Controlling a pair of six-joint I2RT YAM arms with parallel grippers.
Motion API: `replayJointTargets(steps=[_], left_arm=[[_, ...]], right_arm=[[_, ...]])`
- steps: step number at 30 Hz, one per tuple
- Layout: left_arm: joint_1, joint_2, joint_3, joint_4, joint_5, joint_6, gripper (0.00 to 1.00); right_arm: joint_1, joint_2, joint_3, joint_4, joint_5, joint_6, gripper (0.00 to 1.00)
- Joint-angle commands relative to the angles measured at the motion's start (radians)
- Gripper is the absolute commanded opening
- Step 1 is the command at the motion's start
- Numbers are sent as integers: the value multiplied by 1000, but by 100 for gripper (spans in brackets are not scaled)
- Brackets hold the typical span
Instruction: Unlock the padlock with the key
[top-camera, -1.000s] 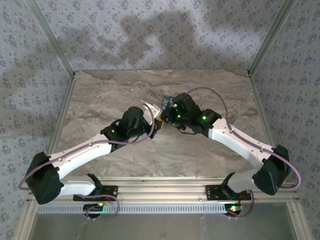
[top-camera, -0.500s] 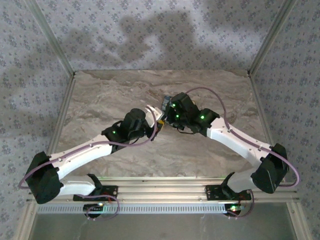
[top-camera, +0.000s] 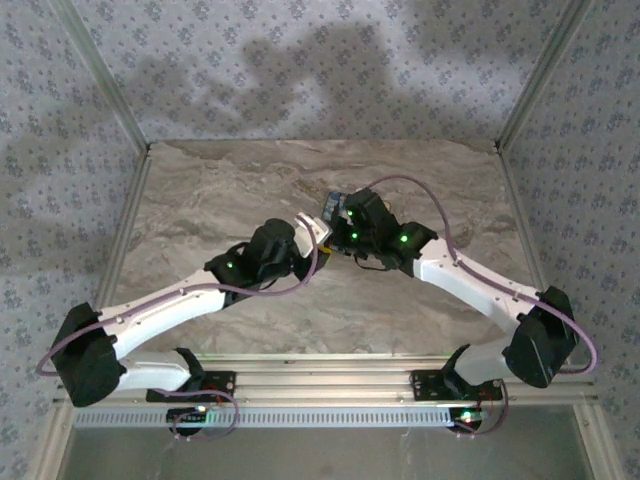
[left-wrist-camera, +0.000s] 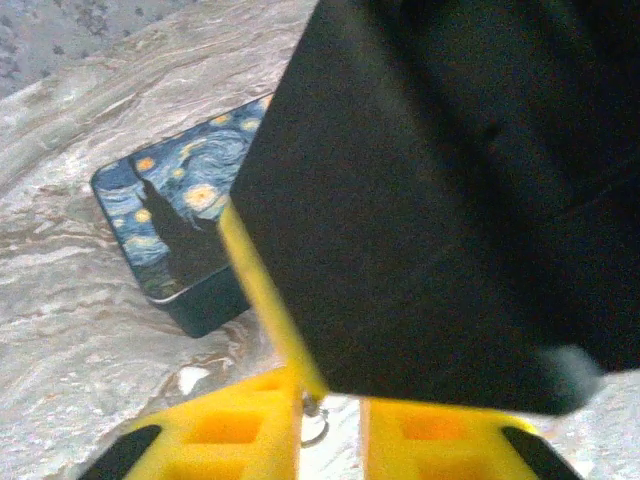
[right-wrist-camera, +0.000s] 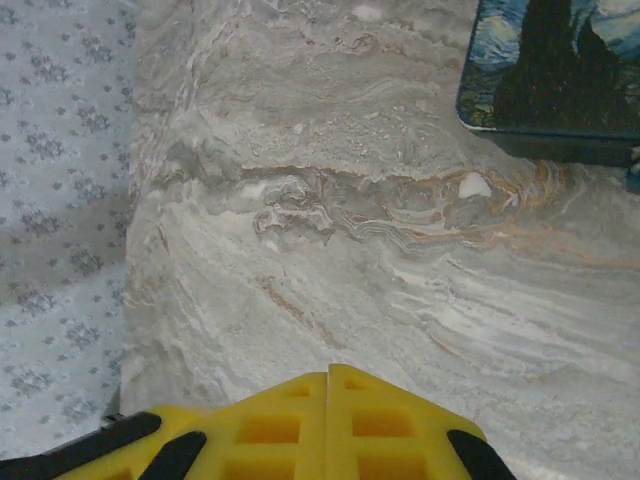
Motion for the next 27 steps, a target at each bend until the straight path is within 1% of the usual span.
replayJointTargets(steps=[1,3,4,6,9,13,16,17,20,24,27], left_arm=[[-2,-60,-7,52,63,-28,46],[44,-90,-16,68,151,-96,52],[78,-99,-15,76,212,-139,53],[171,-107,-13,114,383,-249,53],[283,-102,-15,213,593,-387,54],[367,-49,-15,392,821,-547,51],[385,3,-24,540,902,-646,48],[388,22,-34,616,925,-695,48],[393,72,-56,828,951,-824,47],[392,126,-63,992,965,-924,43],[393,153,-66,1050,965,-968,41]], right_arm=[[-18,-49,-4,63,-38,-215,0],[-49,-58,7,58,-98,-339,0],[-68,-60,13,56,-129,-382,0],[-120,-65,32,57,-225,-475,0],[-180,-62,102,27,-368,-598,0],[-214,-53,164,-21,-544,-740,0],[-231,-54,175,-15,-646,-770,0],[-235,-52,174,-8,-669,-772,0],[-238,-59,152,51,-717,-747,0],[-239,-55,142,101,-743,-717,0],[-245,-52,141,119,-743,-704,0]])
